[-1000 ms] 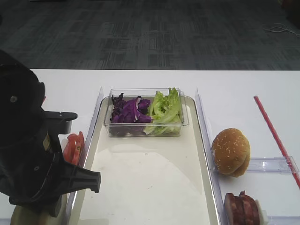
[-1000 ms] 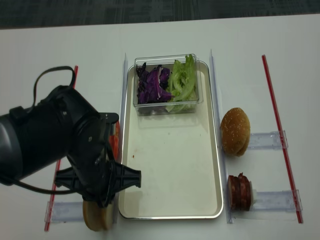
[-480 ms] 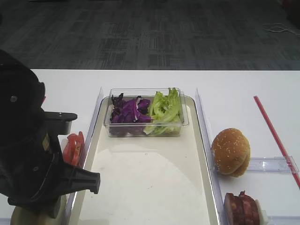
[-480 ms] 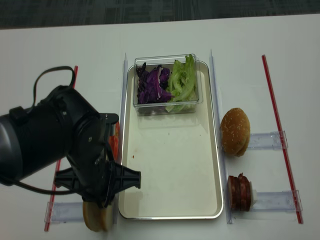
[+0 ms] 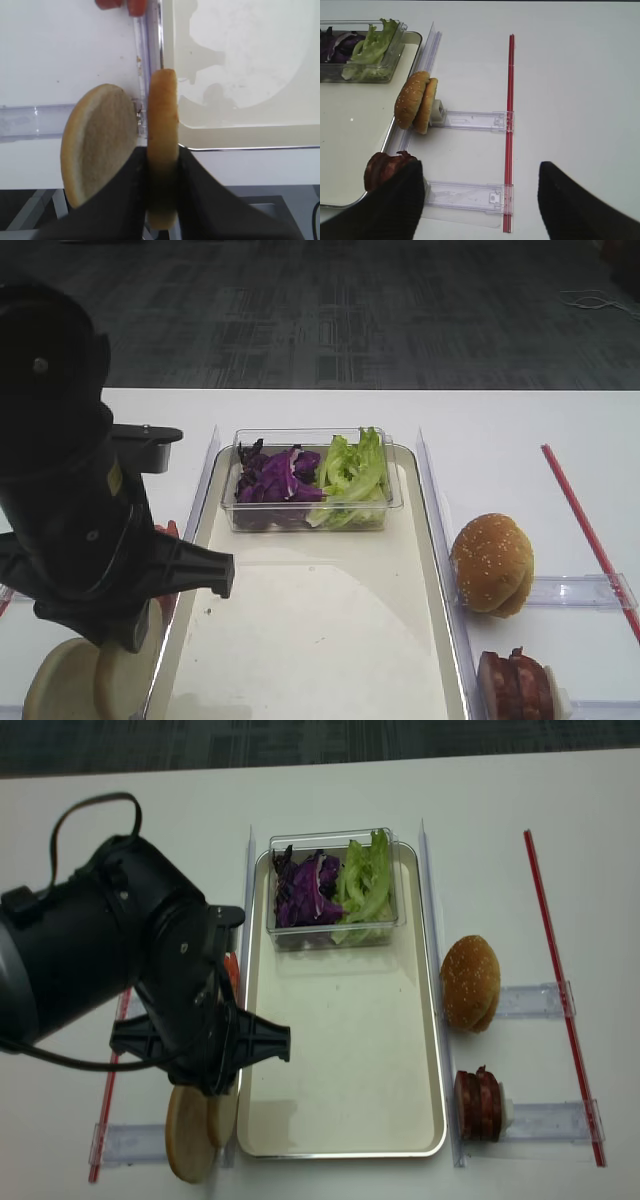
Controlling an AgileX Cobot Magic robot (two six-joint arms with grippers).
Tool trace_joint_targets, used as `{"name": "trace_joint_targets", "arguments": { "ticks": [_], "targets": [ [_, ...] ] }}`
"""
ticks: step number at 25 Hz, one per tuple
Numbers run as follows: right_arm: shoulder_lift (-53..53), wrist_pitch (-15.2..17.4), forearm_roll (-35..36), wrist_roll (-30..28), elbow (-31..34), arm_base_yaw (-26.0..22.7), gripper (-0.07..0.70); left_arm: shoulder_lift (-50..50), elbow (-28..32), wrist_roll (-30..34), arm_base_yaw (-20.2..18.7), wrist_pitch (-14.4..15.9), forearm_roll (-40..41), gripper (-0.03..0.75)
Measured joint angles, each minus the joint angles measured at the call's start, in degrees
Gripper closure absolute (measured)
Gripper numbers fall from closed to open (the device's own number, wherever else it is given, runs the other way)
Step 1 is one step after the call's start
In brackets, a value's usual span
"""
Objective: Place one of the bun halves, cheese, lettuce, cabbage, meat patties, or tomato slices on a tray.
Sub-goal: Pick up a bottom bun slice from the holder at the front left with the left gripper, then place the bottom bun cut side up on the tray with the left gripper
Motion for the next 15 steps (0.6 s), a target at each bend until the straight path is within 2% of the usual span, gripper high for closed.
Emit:
{"name": "trace_joint_targets", "arguments": {
  "ticks": [6,12,15],
  "targets": [
    [0.00,0.00,0.00,0.00,0.00,0.00,0.155,0.00,-4.13,1.54,0.00,2.17,-0.24,0.568],
    [0.00,0.00,0.00,0.00,0.00,0.00,0.157,0.00,-5.06,2.56,0.00,2.19,-0.28,0.568],
    [0.00,0.00,0.00,0.00,0.00,0.00,0.157,0.00,-5.06,2.95,0.00,0.96,-0.28,0.568]
  ]
}}
